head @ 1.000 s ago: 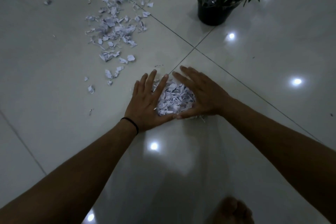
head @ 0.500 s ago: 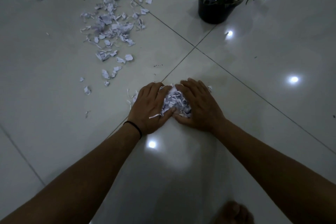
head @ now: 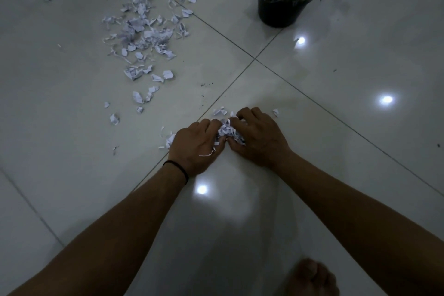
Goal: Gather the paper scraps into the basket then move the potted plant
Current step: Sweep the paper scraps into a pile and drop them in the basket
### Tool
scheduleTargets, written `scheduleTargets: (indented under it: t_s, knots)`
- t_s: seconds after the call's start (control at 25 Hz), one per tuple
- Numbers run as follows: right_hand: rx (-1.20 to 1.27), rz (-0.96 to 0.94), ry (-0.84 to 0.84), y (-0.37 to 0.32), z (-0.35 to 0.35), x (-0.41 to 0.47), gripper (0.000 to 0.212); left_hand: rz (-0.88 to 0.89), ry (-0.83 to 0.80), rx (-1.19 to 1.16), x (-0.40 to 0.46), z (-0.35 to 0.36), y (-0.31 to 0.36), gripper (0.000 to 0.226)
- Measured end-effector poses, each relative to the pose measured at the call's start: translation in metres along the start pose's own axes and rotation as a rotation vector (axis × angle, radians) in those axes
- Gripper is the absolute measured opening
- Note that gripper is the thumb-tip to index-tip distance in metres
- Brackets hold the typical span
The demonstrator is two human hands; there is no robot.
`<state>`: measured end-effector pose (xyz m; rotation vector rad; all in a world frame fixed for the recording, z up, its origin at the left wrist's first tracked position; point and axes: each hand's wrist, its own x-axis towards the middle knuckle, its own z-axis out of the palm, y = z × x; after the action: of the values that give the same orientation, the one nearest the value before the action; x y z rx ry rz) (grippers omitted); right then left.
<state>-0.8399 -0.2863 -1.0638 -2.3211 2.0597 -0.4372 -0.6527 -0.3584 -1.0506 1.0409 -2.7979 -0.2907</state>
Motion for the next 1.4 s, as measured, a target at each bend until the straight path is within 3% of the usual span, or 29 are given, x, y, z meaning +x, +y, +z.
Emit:
scheduleTargets:
  t_s: [0.16,0.44,0.64,0.8,1.08,1.4]
  knots:
    - [0.068,0.021,-0.022,-0.002,-0.001,0.002,0.031,0.012,0.009,-0.037,0.006,-0.009,0.002,0.038]
    - [0.209,0.282,0.075,0.027,-0.034,-0.019,0.026,-0.142,0.119,-0.218,0.029,-0.030,0.021,0.036]
    - [0.247,0.473,0.211,0.035,-0.095,-0.030,0.027,-0.058,0.151,-0.370,0.070,-0.054,0.074,0.037]
    - [0.160,0.506,0.373,0.045,-0.165,-0.049,0.031,0.094,0.226,-0.477,0.099,-0.086,0.132,0.038]
    - [0.198,0.812,0.674,0.056,-0.273,-0.104,0.033,0.399,0.232,-0.651,0.136,-0.146,0.255,0.039]
    - [0.001,1.052,0.755,0.004,-0.414,-0.235,0.031,0.720,0.181,-0.876,0.083,-0.231,0.405,0.035]
